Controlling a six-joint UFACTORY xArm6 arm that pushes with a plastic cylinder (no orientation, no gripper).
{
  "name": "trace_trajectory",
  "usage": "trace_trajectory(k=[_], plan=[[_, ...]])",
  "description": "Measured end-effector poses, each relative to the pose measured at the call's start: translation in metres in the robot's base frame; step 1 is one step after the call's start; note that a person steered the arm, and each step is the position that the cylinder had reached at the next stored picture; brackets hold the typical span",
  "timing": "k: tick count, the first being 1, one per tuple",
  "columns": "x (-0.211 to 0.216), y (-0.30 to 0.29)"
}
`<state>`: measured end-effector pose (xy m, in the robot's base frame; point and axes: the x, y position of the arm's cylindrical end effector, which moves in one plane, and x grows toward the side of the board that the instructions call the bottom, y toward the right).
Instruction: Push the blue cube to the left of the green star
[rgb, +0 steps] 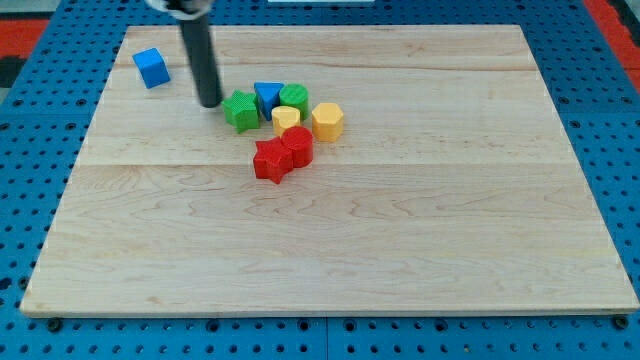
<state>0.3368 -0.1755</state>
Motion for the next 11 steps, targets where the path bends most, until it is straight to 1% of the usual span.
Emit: trace_trajectory(k=[1,2,3,4,5,6,7,8,9,10,11], plan=[[-0.042,-0.030],[-0.074,-0.021],[-0.093,-0.018],[-0.125,-0.057],[-0.098,-0.072],[-0.062,-0.014],[-0.046,-0.012],[-0.046,-0.042],[-0.029,-0.063],[-0.008,-0.004],[-0.047,-0.028]])
